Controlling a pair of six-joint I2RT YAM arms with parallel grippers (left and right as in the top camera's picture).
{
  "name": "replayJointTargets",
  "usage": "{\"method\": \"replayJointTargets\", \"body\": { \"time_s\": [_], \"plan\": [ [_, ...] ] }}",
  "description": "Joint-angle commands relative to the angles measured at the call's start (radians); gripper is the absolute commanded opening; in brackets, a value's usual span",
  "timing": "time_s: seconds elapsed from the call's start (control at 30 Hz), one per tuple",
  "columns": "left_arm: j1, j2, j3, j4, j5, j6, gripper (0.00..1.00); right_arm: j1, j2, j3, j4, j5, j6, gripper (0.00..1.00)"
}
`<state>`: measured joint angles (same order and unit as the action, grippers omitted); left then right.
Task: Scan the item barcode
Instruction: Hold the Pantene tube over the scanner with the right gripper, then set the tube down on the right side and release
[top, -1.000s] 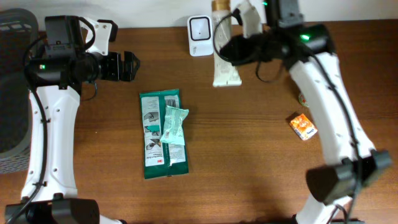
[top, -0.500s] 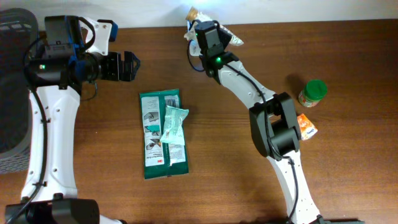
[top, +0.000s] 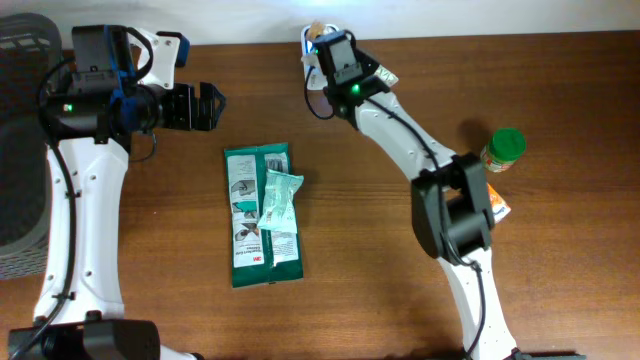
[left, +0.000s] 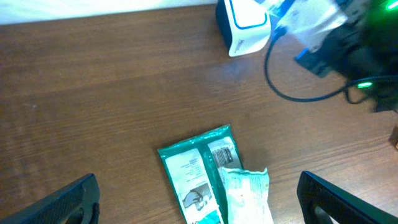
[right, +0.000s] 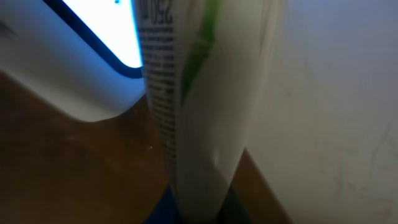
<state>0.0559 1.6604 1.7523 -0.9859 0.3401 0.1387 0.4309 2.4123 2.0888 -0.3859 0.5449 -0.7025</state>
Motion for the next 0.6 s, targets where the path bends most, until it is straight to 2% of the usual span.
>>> {"method": "replayJointTargets", "body": {
  "time_s": [0.0,0.03,0.1,0.13,0.23,0.33,0.37,0.43,0.53,0.57],
  "plan": [
    [0.005,-0.006,0.010,-0.001,0.000,0.016,0.99,-0.018,-0.294,0.031,-0.143,-0.241,0.369,0.04],
    [0.005,-0.006,0.010,-0.001,0.000,0.016,0.99,-0.034,-0.359,0.031,-0.236,-0.350,0.458,0.04],
    [0.005,-0.006,0.010,-0.001,0.000,0.016,0.99,-0.072,-0.456,0.031,-0.475,-0.424,0.630,0.04],
    [0.005,-0.006,0.010,-0.001,0.000,0.016,0.99,-0.108,-0.484,0.031,-0.640,-0.516,0.673,0.04],
    [0.005,-0.006,0.010,-0.001,0.000,0.016,0.99,-0.225,-0.474,-0.039,-0.968,-0.647,0.745,0.04],
    [0.005,-0.006,0.010,-0.001,0.000,0.016,0.99,-0.290,-0.474,-0.270,-0.984,-0.668,0.742,0.04],
    [0.005,-0.006,0.010,-0.001,0.000,0.016,0.99,-0.320,-0.474,-0.412,-0.917,-0.668,0.714,0.04],
    [0.005,-0.006,0.010,-0.001,0.000,0.016,0.99,-0.367,-0.474,-0.564,-0.808,-0.668,0.707,0.04],
    [0.005,-0.006,0.010,-0.001,0.000,0.016,0.99,-0.466,-0.474,-0.697,-0.671,-0.666,0.707,0.06],
    [0.005,-0.006,0.010,-0.001,0.000,0.017,0.99,-0.491,-0.474,-0.700,-0.668,-0.666,0.706,0.11]
  ]
}}
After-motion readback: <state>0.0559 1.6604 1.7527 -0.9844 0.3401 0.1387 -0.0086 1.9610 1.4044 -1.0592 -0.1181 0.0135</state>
